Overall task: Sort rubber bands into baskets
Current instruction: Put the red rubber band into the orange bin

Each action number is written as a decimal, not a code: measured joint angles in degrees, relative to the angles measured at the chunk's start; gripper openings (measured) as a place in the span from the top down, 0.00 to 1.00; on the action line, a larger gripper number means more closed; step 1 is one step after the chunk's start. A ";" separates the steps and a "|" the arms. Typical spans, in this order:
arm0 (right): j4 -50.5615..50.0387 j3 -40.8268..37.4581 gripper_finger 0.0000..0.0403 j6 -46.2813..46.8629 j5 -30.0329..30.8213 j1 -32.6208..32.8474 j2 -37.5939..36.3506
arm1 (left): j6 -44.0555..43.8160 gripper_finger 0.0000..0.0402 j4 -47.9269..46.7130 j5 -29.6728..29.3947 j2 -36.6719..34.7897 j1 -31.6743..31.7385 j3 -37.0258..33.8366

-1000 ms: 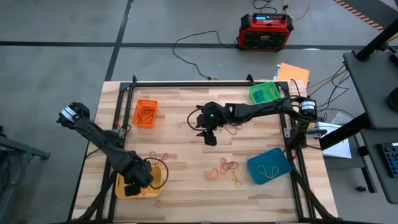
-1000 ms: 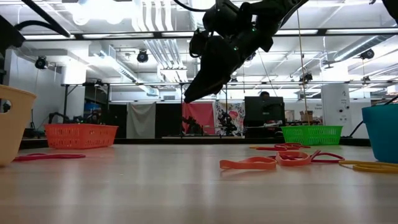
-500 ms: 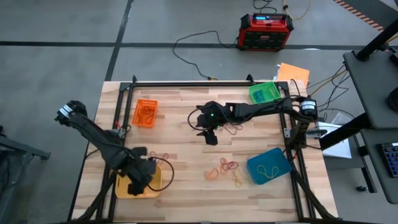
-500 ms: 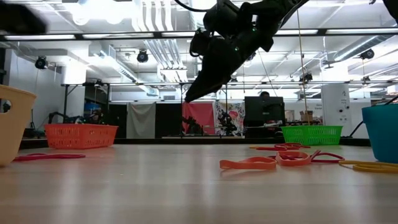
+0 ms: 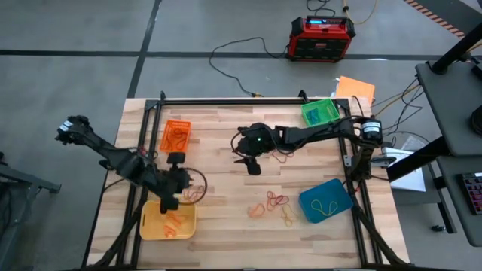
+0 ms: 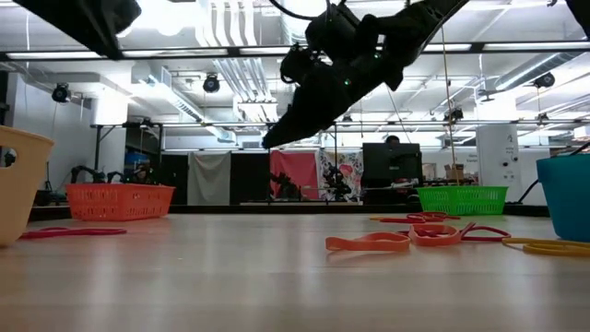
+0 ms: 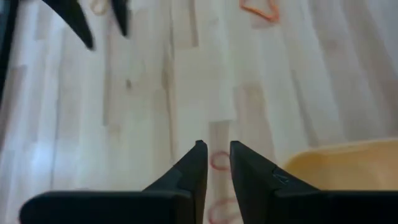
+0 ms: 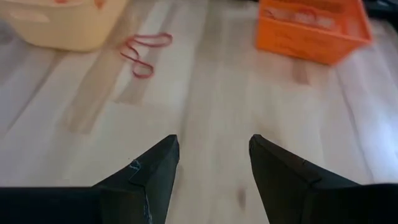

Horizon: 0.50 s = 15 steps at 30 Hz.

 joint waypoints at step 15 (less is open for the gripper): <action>7.67 14.97 0.52 2.55 -1.18 6.62 17.98 | 3.78 0.90 4.19 -31.44 -13.38 5.25 -10.48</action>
